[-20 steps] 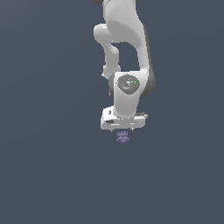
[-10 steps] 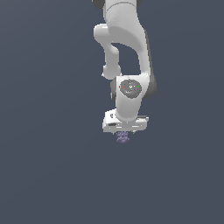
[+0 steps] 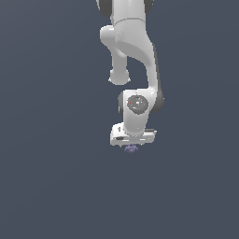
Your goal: Pick up the object and move it to a goal position.
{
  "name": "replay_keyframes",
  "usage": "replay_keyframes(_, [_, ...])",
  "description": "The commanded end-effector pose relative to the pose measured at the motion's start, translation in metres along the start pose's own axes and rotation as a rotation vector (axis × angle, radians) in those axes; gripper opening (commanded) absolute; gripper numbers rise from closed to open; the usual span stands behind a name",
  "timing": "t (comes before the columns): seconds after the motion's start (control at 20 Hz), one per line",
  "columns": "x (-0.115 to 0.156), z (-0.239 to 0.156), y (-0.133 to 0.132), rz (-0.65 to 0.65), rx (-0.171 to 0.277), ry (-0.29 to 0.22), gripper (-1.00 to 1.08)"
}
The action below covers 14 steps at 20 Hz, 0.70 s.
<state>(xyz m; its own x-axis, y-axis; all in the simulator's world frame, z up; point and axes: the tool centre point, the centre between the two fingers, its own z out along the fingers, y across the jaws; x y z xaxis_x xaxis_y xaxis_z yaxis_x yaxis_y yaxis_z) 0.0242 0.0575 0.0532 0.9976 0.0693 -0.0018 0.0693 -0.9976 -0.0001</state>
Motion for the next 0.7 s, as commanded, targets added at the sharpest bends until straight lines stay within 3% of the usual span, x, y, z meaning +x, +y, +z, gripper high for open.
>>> replay_keyframes(0.0, [0.0008, 0.0074, -0.0001, 0.000, 0.000, 0.001, 1.00])
replay_keyframes(0.15, [0.0017, 0.0088, -0.0001, 0.000, 0.000, 0.002, 1.00])
replay_keyframes(0.2, [0.0017, 0.0088, -0.0001, 0.000, 0.000, 0.002, -1.00])
replay_keyframes(0.65, [0.0017, 0.0088, -0.0001, 0.000, 0.000, 0.002, -1.00])
